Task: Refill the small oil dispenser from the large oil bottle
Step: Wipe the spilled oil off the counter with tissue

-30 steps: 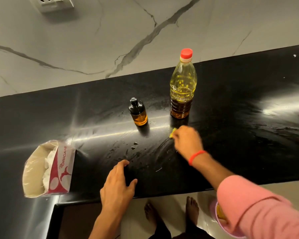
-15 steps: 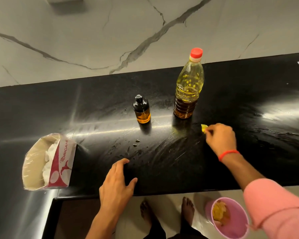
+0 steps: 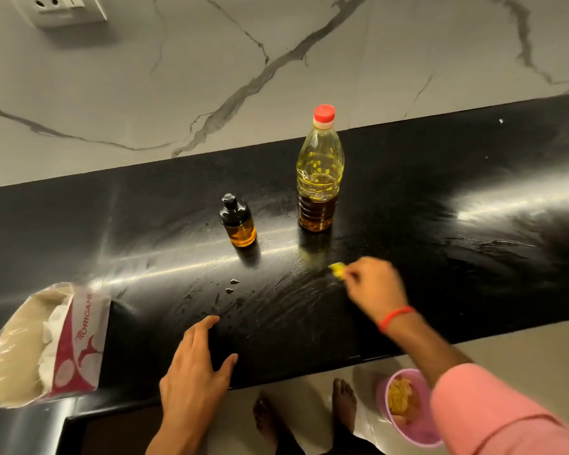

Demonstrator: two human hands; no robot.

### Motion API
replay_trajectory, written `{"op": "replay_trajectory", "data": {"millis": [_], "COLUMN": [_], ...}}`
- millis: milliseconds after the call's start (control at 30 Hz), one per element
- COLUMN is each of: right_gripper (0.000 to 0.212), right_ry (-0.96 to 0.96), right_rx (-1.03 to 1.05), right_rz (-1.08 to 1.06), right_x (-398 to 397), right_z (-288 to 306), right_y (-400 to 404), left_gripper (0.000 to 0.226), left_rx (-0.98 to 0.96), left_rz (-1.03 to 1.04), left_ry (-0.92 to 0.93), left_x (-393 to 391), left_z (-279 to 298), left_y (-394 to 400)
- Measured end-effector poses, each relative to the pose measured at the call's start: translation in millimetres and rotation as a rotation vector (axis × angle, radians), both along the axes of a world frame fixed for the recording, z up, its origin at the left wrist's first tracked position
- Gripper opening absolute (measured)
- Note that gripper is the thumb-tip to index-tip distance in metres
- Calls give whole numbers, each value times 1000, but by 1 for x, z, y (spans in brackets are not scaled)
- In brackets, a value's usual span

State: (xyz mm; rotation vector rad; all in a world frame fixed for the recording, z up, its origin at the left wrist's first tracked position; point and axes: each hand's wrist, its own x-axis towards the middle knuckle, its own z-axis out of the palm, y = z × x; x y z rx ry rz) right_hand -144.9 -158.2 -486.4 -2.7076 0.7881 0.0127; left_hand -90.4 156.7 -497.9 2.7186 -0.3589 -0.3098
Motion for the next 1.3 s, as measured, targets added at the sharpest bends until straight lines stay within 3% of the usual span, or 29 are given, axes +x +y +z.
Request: {"op": "replay_trajectory", "data": {"millis": [167,267,400,567,633,800,867,1000,1100,1167,1300], "right_gripper": [12,11,16,17,17,27,25,14,13,17,26], "right_ry": [-6,-15,-113,-14,55,17,-17,43,80,115,53], "right_rx": [-62,-44,93,183,132,33,44,82,107,16,-35], "right_rz": [-558,-655,-316,546,737,288,245,653,958,861,433], "right_x": [-77,-73,-14,34,51,111,123,99,76,87,127], "right_z": [3,4,-2,-7,-4,-7,-5,-3,-3,-2,-1], "right_y": [-124,-114,-11,146,157,101,114,193,199,170,113], "left_gripper": [75,76,76,74,74,73,74,82,84,81,80], "left_rx": [-16,-37,-64,-265,-346,-441,-471,-526,-538,-542,-547], "left_rz": [0,1,-3,-5,-7,72,82,92,95,109,154], "left_ry": [10,18,3,-16,-58,-129,-149,-130,-107,-110,-114], "left_x": [1,1,1,-1,-2,-9,-13,-15,-12,-10,-14], "left_z": [-3,-4,-3,-1,1,9,11,12,12,12,10], "left_y": [3,5,6,11,21,48,52,51,54,62,76]}}
